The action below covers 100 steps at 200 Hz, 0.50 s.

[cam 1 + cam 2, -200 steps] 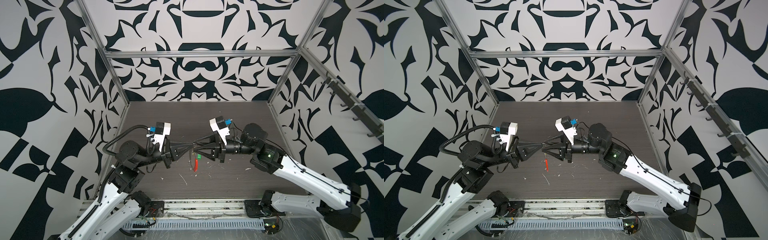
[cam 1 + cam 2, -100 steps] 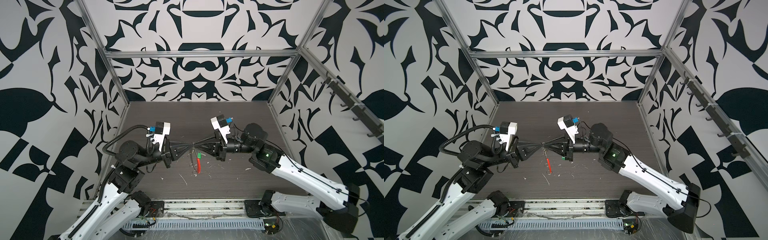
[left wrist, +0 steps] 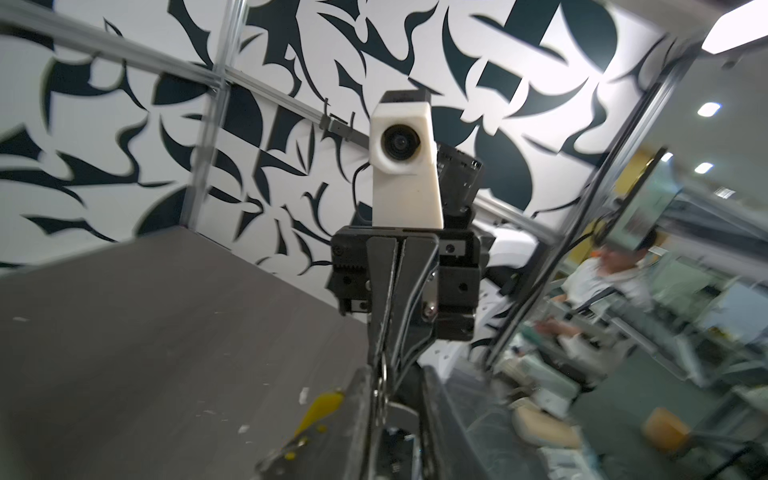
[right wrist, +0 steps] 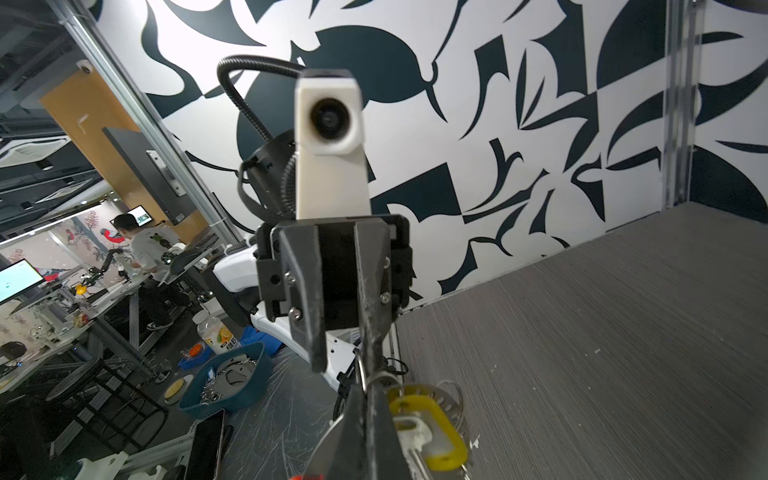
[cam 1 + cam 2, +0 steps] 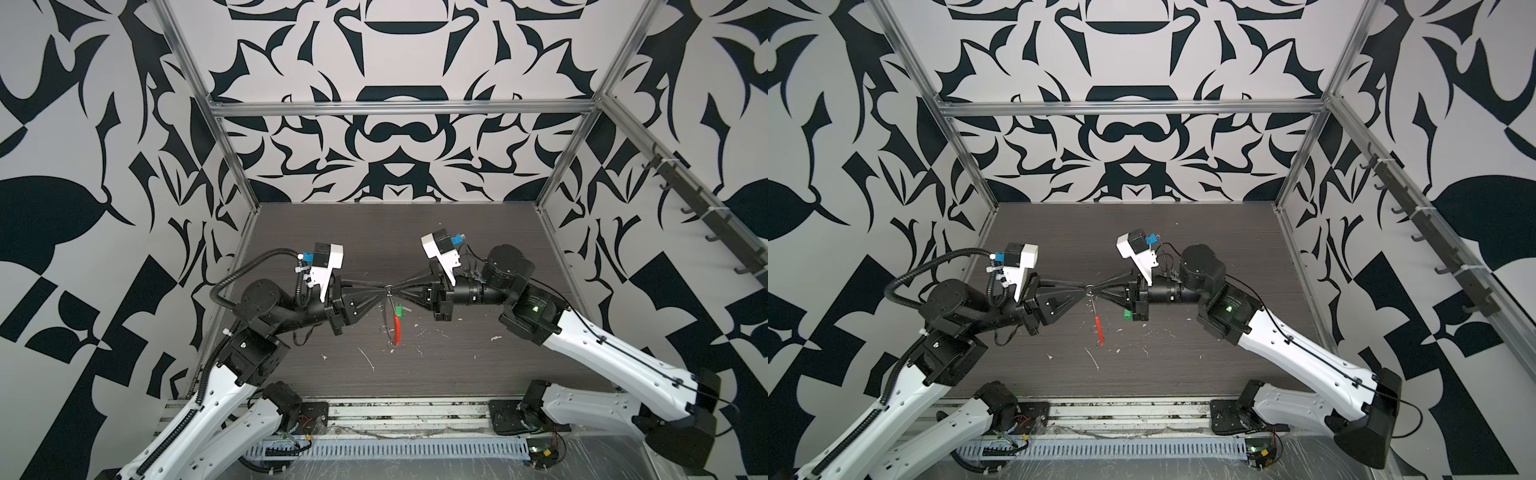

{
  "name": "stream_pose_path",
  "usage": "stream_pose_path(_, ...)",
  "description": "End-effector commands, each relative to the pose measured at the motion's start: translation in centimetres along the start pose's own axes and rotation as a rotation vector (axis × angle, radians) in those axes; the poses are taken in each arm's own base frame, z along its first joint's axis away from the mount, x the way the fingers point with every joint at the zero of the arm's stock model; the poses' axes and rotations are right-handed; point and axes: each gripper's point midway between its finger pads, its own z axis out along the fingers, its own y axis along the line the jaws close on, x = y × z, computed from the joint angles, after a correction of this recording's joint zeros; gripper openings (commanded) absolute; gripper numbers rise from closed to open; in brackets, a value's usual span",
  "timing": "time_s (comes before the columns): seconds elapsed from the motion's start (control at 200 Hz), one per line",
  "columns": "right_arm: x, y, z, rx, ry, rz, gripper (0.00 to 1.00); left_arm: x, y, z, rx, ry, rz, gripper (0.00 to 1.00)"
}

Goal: Remove the keys from the keyring

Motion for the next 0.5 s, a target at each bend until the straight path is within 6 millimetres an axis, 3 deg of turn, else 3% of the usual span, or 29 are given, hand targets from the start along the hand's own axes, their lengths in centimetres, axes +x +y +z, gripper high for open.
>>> stream_pose_path(0.0, -1.6, 1.5, -1.2, -0.015, -0.004, -0.051, 0.00, -0.9, -0.9, -0.5, -0.011, -0.004, 0.005, 0.39)
stream_pose_path(0.495, 0.1, 1.0, -2.1, 0.052, 0.208, -0.054, 0.00, 1.2, 0.1, -0.2, -0.115, 0.267, -0.118, 0.42)
